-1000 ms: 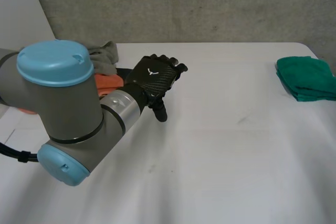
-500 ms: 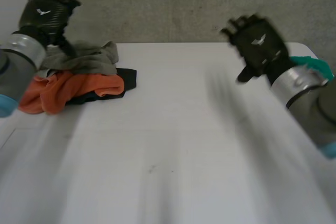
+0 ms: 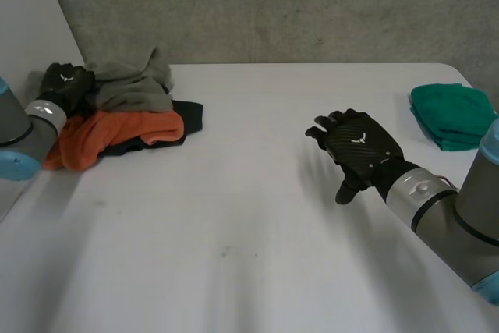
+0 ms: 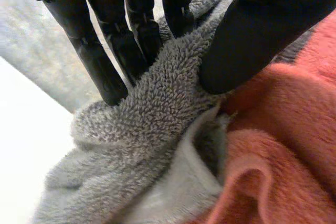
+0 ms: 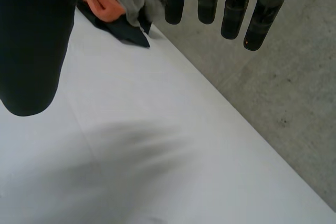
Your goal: Fold the laundry.
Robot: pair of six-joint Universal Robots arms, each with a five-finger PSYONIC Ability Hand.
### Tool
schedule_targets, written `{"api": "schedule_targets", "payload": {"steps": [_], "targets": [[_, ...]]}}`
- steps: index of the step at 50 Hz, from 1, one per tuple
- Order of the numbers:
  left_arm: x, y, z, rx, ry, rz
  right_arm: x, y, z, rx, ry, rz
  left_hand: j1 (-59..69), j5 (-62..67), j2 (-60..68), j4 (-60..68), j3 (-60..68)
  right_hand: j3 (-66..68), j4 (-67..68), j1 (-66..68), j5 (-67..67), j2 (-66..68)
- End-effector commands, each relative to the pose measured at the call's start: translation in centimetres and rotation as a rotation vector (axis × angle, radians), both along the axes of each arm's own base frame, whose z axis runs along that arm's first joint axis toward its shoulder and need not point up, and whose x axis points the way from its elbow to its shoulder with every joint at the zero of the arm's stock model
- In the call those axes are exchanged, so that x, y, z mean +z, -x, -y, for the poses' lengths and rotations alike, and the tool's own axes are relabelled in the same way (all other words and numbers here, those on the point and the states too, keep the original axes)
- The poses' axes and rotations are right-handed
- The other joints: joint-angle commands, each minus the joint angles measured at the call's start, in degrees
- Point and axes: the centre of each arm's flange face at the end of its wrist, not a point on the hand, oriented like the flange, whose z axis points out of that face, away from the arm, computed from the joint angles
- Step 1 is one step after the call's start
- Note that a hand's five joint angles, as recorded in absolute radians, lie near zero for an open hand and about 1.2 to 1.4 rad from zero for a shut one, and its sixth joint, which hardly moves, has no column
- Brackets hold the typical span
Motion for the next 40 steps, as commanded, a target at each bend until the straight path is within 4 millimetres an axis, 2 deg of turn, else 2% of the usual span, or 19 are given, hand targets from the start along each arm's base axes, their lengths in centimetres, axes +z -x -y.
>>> {"api": "schedule_targets", "payload": {"steps": [1, 4, 7, 8, 11, 12, 14, 15, 18, 19, 21, 24, 28, 30, 31, 32, 33, 36, 40], "targets": [[7.0, 1.7, -1.3, 0.116, 0.242, -0.037, -0.2, 0.8, 0.5, -0.029, -0.011, -0.004, 16.7, 13.8, 13.0, 12.5, 13.4, -1.9, -3.4, -1.6, -3.8, -2.7], [9.8, 2.8, -2.7, 0.093, 0.322, -0.049, -0.2, 0.8, 0.5, -0.031, -0.011, -0.004, 16.7, 13.8, 13.0, 12.5, 13.4, -1.9, -3.4, -1.6, -3.8, -2.7], [11.4, 4.6, -4.5, 0.055, 0.341, -0.06, -0.2, 0.9, 0.6, -0.034, -0.011, -0.004, 16.7, 13.8, 13.0, 12.5, 13.4, -1.9, -3.4, -1.6, -3.8, -2.7], [11.9, 6.2, -5.9, 0.018, 0.335, -0.067, -0.2, 0.9, 0.6, -0.037, -0.011, -0.005, 16.7, 13.8, 13.0, 12.5, 13.4, -1.9, -3.4, -1.6, -3.8, -2.7], [12.8, 8.5, -8.3, -0.042, 0.318, -0.095, 0.0, 1.2, 1.1, -0.061, 0.0, -0.004, 16.7, 13.8, 13.0, 12.5, 13.4, -1.9, -3.4, -1.6, -3.8, -2.7], [13.9, 9.7, -10.4, -0.082, 0.309, -0.133, 0.2, 1.4, 1.3, -0.075, 0.004, -0.003, 16.7, 13.8, 13.0, 12.5, 13.4, -1.9, -3.4, -1.6, -3.8, -2.7], [15.1, 10.7, -12.6, -0.127, 0.292, -0.189, 0.5, 1.9, 2.0, -0.112, 0.016, -0.002, 16.7, 13.8, 13.0, 12.5, 13.4, -1.9, -3.4, -1.6, -3.8, -2.7], [15.7, 11.7, -14.7, -0.175, 0.258, -0.258, 0.8, 2.6, 2.7, -0.158, 0.027, -0.001, 16.7, 13.8, 13.0, 12.5, 13.4, -1.9, -3.4, -1.6, -3.8, -2.7], [15.9, 13.6, -18.1, -0.267, 0.185, -0.376, 1.3, 3.3, 3.6, -0.218, 0.046, 0.001, 16.7, 13.8, 13.0, 12.5, 13.4, -1.9, -3.4, -1.6, -3.8, -2.7], [15.7, 15.1, -20.5, -0.341, 0.122, -0.454, 1.6, 3.6, 4.0, -0.248, 0.057, 0.0, 16.7, 13.8, 13.0, 12.5, 13.4, -1.9, -3.4, -1.6, -3.8, -2.7], [15.4, 16.5, -22.6, -0.415, 0.055, -0.518, 1.9, 3.8, 4.2, -0.268, 0.066, 0.001, 16.7, 13.8, 13.0, 12.5, 13.4, -1.9, -3.4, -1.6, -3.8, -2.7], [13.4, 18.8, -26.2, -0.539, -0.106, -0.6, 2.1, 3.8, 4.4, -0.279, 0.076, 0.002, 16.7, 13.8, 13.0, 12.5, 13.4, -1.9, -3.4, -1.6, -3.8, -2.7], [10.8, 20.3, -28.5, -0.602, -0.264, -0.639, 2.4, 3.8, 4.7, -0.282, 0.086, 0.005, 14.8, 11.9, 11.0, 10.6, 11.4, -1.9, -3.4, -1.6, -3.8, -2.7], [9.7, 20.8, -29.2, -0.618, -0.316, -0.626, 2.5, 3.8, 4.7, -0.281, 0.088, 0.006, -10.5, -13.4, -14.3, -14.7, -13.9, -1.9, -3.4, -1.6, -3.8, -2.7], [8.7, 21.3, -29.9, -0.63, -0.35, -0.604, 2.5, 3.8, 4.7, -0.279, 0.087, 0.006, -48.8, -51.7, -52.6, -53.0, -52.2, -1.9, -3.4, -1.6, -3.8, -2.7], [8.6, 21.5, -30.2, -0.634, -0.354, -0.596, 2.5, 3.8, 4.7, -0.279, 0.087, 0.006, -53.3, -56.2, -57.0, -57.5, -56.6, -1.9, -3.4, -1.6, -3.8, -2.7], [8.5, 21.7, -30.4, -0.639, -0.354, -0.587, 2.4, 3.8, 4.6, -0.277, 0.086, 0.006, -50.2, -53.2, -54.0, -54.4, -53.6, -1.9, -3.4, -1.6, -3.8, -2.7], [8.6, 21.6, -30.1, -0.631, -0.33, -0.557, 2.3, 3.7, 4.5, -0.273, 0.08, 0.004, -53.3, -56.2, -57.0, -57.5, -56.6, -1.9, -3.4, -1.6, -3.8, -2.7], [8.8, 20.1, -27.8, -0.569, -0.28, -0.525, 2.2, 3.7, 4.4, -0.269, 0.077, 0.0, -53.0, -56.0, -56.8, -57.2, -56.4, -1.9, -3.4, -1.6, -3.8, -2.7]]}}
